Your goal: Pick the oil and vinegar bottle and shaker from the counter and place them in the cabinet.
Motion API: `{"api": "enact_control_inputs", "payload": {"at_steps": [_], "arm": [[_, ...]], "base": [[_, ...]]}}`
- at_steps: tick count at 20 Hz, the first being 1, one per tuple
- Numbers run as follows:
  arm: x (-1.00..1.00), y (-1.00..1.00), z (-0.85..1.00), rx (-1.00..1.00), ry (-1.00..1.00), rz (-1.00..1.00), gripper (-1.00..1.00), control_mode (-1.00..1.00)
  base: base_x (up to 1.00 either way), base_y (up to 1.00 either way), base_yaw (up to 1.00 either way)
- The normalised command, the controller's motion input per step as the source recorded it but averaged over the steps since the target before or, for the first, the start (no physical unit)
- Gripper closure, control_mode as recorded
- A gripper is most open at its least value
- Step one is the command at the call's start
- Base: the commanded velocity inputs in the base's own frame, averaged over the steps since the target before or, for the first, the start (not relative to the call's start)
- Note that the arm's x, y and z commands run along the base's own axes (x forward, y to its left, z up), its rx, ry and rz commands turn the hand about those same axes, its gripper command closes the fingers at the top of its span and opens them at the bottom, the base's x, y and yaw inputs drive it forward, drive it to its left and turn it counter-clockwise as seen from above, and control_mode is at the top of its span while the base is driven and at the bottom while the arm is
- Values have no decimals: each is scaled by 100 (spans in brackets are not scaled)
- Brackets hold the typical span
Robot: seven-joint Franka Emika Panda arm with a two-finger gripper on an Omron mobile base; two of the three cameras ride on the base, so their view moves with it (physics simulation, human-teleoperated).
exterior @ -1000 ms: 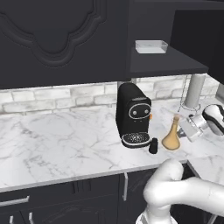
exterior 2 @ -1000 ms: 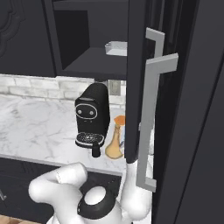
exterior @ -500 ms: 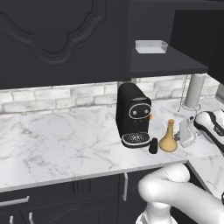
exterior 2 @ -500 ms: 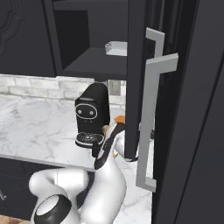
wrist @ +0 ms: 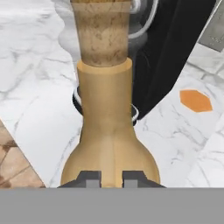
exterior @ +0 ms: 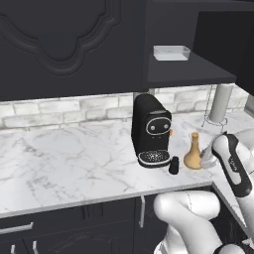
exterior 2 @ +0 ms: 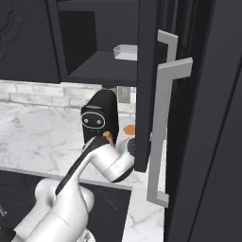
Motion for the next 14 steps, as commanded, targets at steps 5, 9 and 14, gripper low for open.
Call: {"api": "enact_control_inputs", "payload": {"at_steps": [5,9,14], "arm": [[-21,10,63,-1,-8,-28,100,-100],[-15,1,67,0,-6,-28,100,-100],[-13,0,58,0,0,-23,100,-100]], "base": [[0,0,0],[0,0,0],[0,0,0]]}}
